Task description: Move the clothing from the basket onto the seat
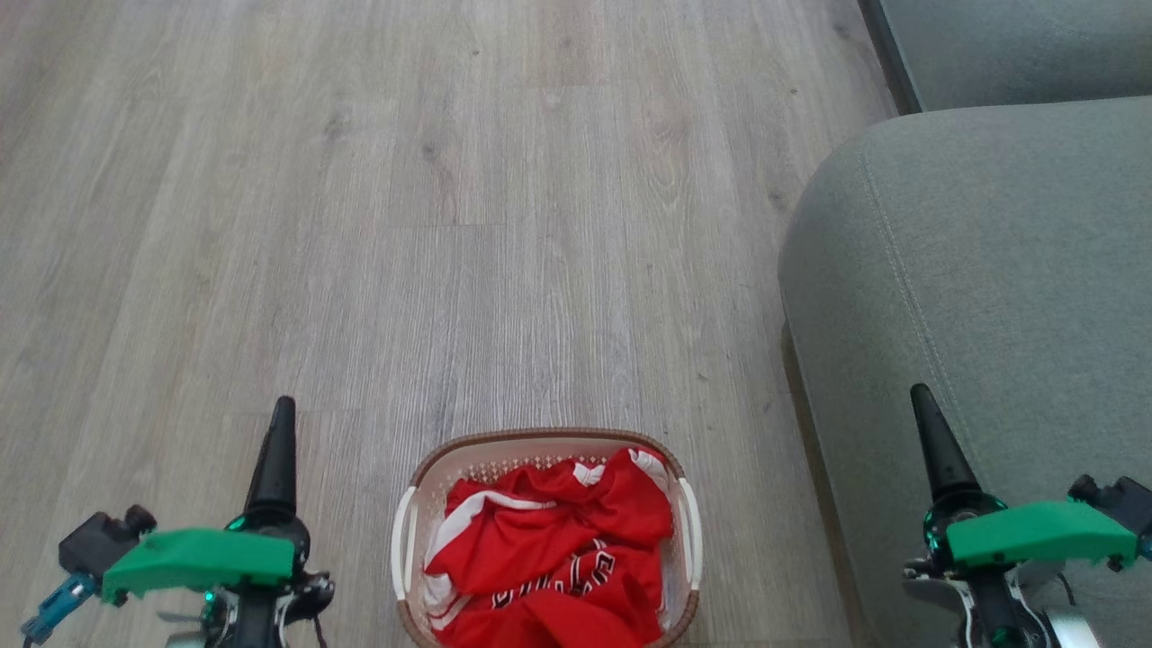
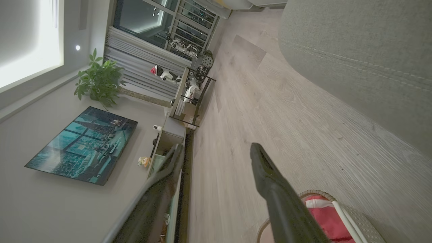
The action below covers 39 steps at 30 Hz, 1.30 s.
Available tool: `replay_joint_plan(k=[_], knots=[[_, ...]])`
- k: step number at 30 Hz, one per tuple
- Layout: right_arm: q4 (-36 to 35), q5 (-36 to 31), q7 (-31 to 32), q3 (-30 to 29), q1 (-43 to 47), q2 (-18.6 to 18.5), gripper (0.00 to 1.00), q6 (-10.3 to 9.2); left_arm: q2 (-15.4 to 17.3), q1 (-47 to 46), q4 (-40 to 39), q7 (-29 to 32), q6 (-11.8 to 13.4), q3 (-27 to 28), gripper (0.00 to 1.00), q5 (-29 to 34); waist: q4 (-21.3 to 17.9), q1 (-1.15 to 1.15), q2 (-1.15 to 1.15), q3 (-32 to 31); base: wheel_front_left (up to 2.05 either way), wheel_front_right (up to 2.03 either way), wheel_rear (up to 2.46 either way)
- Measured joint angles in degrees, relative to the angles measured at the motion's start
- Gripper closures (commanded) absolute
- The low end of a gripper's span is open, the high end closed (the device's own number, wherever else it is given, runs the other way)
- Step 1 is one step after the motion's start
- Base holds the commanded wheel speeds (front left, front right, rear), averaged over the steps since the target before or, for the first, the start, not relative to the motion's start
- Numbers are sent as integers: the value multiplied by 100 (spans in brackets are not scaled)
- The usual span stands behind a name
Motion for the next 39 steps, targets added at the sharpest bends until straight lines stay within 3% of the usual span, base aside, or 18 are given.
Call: replay_joint_plan(k=[18, 39], knots=[[-227, -1930, -300, 46, 1, -11, 0, 0, 60, 2, -208, -293, 53, -193, 0, 1998, -8, 0, 0, -4, 0, 0, 0], [-336, -3433, -646, 103, 3, -1, 0, 0, 77, 1, -272, -644, 57, -341, 0, 3577, 19, 0, 0, 24, 0, 0, 0]])
